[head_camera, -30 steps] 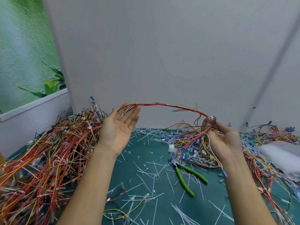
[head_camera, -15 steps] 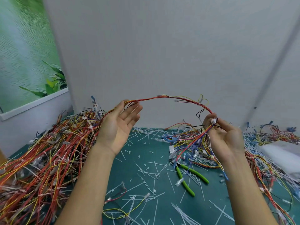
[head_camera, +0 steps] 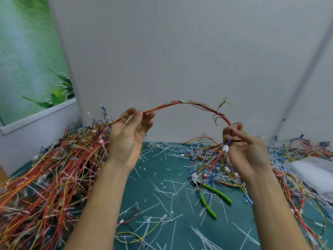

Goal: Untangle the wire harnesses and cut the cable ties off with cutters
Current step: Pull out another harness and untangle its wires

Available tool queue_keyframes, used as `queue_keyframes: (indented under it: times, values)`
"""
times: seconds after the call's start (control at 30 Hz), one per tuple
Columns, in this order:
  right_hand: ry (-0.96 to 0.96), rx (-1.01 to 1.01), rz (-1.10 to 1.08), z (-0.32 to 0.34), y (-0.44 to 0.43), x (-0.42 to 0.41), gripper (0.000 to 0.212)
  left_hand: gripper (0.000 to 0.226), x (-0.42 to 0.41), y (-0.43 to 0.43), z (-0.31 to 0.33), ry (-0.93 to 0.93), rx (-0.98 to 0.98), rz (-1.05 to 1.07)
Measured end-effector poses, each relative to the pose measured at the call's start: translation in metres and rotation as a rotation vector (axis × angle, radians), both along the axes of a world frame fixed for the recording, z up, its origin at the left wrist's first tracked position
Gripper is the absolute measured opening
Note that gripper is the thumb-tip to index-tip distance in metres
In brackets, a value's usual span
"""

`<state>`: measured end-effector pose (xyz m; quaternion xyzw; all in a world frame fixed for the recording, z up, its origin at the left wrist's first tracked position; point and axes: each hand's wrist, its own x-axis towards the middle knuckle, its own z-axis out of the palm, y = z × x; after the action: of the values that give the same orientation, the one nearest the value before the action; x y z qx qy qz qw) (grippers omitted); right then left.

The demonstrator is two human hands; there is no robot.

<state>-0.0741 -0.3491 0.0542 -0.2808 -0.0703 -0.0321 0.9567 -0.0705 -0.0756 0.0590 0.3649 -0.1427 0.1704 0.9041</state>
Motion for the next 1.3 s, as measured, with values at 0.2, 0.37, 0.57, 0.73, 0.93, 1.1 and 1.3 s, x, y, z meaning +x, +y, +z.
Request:
queue_keyframes:
  times: [0.2, 0.37, 0.57, 0.73, 0.93, 1.1, 1.3]
  values:
    - [-0.140, -0.292, -0.193, -0.002, -0.001, 0.000, 0.028, 0.016, 0.007, 0.011, -0.007, -0.101, 0.329, 0.347]
    - [-0.378, -0.727, -0.547, -0.002, 0.008, -0.007, 0.024, 0.011, 0.009, 0.012, -0.013, -0.182, 0.584, 0.612]
    - [-0.492, -0.939, -0.696, -0.002, 0.013, -0.014, 0.014, 0.009, 0.010, 0.011, -0.015, -0.211, 0.672, 0.673]
    - [-0.519, -0.865, -0.639, -0.003, 0.014, -0.014, 0.015, 0.026, 0.009, 0.008, -0.015, -0.118, 0.551, 0.539]
    - [-0.238, -0.514, -0.326, 0.003, 0.012, -0.011, 0.016, 0.023, 0.019, 0.012, -0.027, 0.170, 0.581, 0.596]
    - [0.015, -0.130, 0.023, 0.011, 0.006, -0.013, 0.015, 0.008, 0.016, 0.020, -0.028, 0.314, 0.347, 0.722]
    - [0.128, 0.073, 0.285, 0.010, 0.027, -0.017, 0.016, 0.060, -0.004, -0.005, -0.014, 0.419, 0.668, 0.032]
